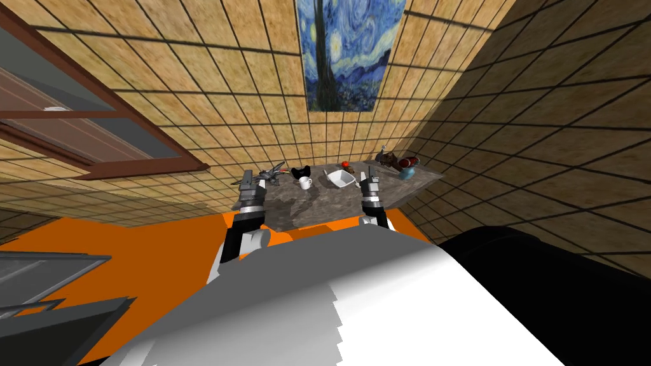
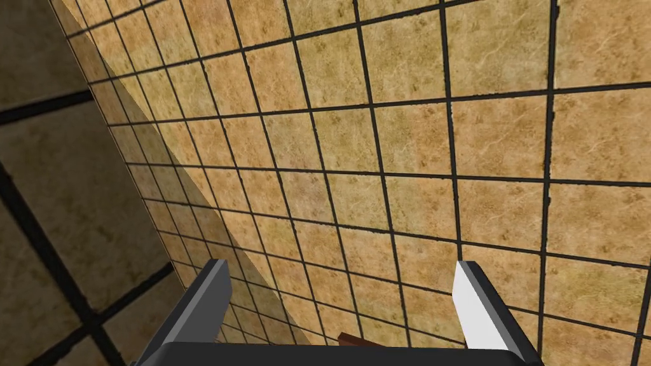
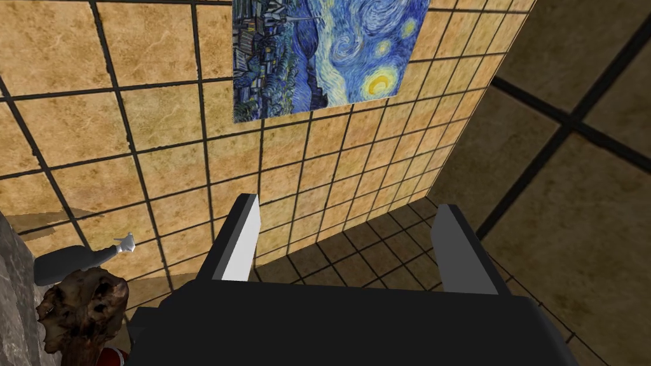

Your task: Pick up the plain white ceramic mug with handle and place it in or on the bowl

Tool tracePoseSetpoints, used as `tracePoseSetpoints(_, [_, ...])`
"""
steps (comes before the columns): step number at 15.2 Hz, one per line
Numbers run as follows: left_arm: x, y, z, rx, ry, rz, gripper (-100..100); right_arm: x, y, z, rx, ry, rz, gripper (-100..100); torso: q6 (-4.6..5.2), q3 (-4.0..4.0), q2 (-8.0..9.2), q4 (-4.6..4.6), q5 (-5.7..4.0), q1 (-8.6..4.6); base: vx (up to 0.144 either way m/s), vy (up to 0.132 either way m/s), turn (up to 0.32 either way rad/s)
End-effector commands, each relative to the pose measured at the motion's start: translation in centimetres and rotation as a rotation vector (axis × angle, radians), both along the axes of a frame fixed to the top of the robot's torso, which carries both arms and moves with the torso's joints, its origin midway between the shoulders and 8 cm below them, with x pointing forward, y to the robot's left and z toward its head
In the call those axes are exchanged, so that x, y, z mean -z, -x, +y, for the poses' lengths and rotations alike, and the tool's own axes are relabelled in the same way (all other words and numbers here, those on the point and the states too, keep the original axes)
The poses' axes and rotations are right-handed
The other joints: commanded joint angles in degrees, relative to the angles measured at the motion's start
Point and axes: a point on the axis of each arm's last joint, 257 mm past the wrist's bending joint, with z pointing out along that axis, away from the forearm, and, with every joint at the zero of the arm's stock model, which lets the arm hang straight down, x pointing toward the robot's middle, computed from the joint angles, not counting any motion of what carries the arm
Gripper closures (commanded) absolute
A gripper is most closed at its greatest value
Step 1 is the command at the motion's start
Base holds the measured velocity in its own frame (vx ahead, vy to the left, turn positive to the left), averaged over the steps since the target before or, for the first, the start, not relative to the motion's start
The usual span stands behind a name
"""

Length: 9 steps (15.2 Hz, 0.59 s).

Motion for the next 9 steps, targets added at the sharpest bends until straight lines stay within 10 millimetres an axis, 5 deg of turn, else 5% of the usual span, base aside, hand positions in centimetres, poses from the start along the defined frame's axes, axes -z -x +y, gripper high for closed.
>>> tracePoseSetpoints(1, [1.3, -0.8, -0.2, 0.011, -0.005, 0.048, -100, 0.0, 0.0, 0.0, 0.000, 0.000, 0.000, 0, 0.00, 0.00, 0.00, 0.00, 0.00, 0.00, 0.022, -0.016, -0.101])
tracePoseSetpoints(9, [6.0, -3.8, -0.1, 0.051, -0.034, 0.220, -100, 0.0, 0.0, 0.0, 0.000, 0.000, 0.000, 0, 0.00, 0.02, 0.04, 0.01, 0.00, 0.00, 0.020, -0.016, -0.094])
